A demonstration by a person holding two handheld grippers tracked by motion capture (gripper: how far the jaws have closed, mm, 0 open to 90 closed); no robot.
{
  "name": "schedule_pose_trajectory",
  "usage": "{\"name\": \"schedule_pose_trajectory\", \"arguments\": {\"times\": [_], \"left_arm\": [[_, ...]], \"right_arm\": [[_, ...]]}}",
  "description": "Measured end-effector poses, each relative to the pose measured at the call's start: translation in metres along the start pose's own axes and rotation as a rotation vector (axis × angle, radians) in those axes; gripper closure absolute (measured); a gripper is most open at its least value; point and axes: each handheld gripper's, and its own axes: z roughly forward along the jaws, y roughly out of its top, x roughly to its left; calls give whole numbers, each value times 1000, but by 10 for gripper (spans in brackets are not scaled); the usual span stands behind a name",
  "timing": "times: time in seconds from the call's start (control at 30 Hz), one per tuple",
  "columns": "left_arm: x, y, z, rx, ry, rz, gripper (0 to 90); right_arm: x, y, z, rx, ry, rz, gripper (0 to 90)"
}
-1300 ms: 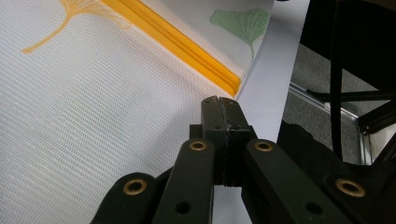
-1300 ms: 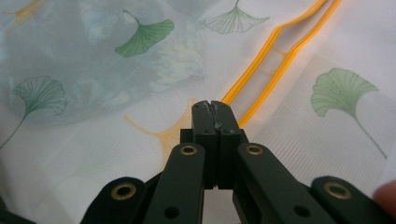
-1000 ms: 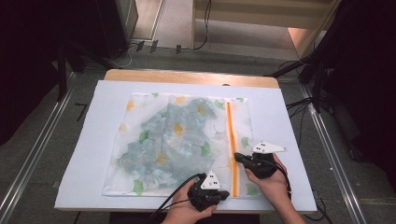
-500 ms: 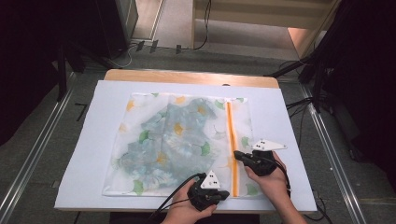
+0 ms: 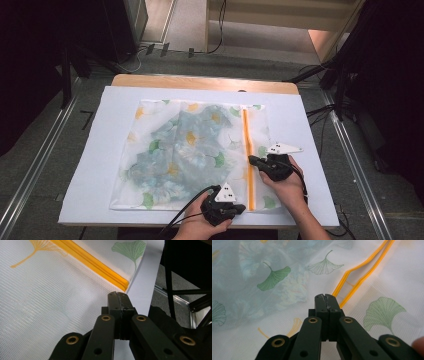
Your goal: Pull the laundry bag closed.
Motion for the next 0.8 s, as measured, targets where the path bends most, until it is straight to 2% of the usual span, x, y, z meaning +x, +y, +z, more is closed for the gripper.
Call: {"name": "schedule_pose_trajectory", "arguments": {"times": [0.67,0.8], "left_arm": [[0,0,0,2,0,1,900],[0,0,0,4,0,-2,900]], "right_arm": [[-18,21,16,-2,-22,11,900],[-22,25,17,-10,-23,28,900]]}}
